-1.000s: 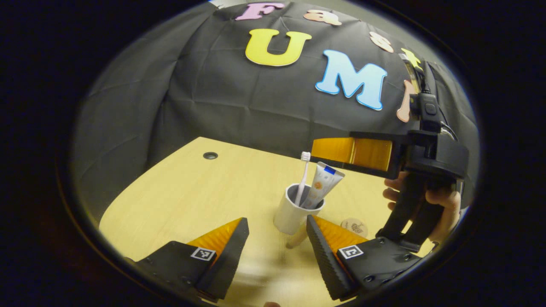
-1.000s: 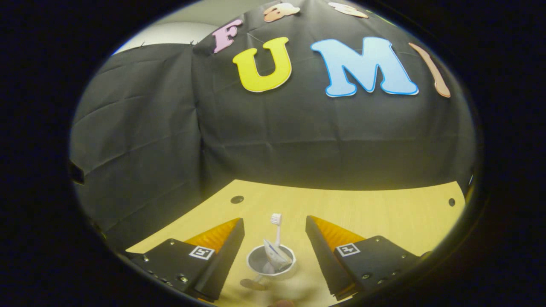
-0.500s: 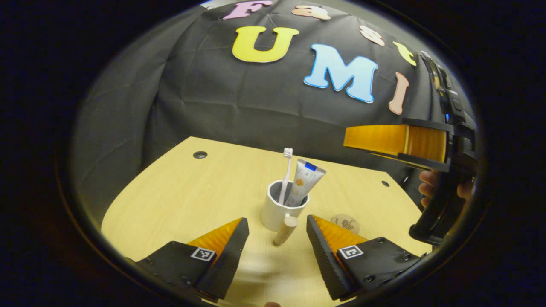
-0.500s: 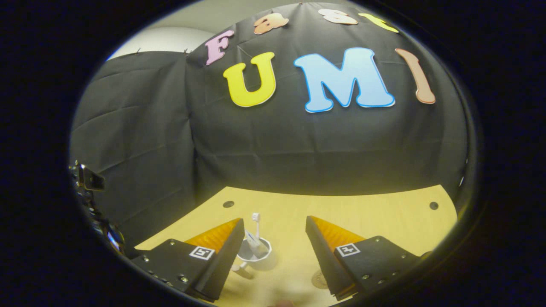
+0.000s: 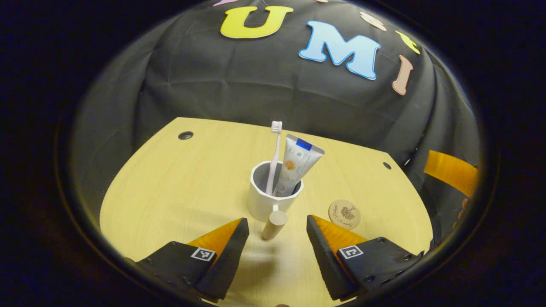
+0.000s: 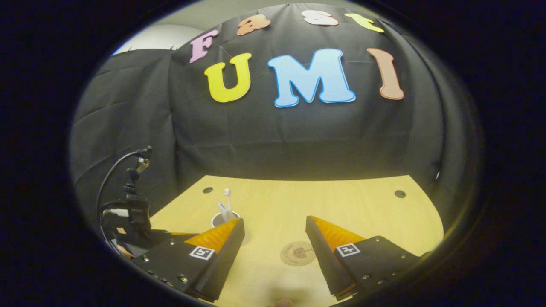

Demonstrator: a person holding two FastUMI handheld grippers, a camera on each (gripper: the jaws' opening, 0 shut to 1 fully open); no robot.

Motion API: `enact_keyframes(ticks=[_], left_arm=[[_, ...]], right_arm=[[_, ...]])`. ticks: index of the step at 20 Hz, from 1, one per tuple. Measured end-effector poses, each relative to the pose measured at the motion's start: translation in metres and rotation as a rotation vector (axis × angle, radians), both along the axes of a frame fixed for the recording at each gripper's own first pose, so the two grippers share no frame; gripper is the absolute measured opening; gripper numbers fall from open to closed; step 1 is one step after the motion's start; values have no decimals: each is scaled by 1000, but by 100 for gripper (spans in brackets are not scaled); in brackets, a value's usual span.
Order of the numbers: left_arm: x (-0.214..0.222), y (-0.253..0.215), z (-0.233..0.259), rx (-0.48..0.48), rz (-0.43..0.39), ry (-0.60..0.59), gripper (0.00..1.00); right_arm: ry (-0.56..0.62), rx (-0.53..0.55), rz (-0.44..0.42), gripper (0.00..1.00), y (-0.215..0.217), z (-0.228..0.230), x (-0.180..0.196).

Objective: Put the toothbrush and toothpaste on the desktop into the cup, then pick up the cup and place it on the coaster on the desktop.

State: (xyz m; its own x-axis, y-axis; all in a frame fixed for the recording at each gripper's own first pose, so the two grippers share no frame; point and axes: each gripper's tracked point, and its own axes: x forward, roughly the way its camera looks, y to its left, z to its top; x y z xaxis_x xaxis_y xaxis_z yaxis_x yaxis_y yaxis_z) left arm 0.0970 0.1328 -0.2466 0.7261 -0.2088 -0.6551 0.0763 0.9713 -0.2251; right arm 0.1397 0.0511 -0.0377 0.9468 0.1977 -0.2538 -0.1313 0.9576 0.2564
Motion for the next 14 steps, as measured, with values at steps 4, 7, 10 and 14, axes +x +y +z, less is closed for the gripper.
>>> enact_keyframes(ticks=[4,7,10,14], left_arm=[[10,-3,-22,5,-13,75,89],[16,-7,-37,17,-31,121,96],[16,-10,-50,29,-58,179,88],[22,-12,-62,61,-83,228,87]], right_arm=[[48,-16,-55,88,-25,-20,-19],[84,-15,-79,88,-37,-34,-29],[111,1,-91,88,-41,-42,-31],[133,12,-95,88,-43,-51,-29]])
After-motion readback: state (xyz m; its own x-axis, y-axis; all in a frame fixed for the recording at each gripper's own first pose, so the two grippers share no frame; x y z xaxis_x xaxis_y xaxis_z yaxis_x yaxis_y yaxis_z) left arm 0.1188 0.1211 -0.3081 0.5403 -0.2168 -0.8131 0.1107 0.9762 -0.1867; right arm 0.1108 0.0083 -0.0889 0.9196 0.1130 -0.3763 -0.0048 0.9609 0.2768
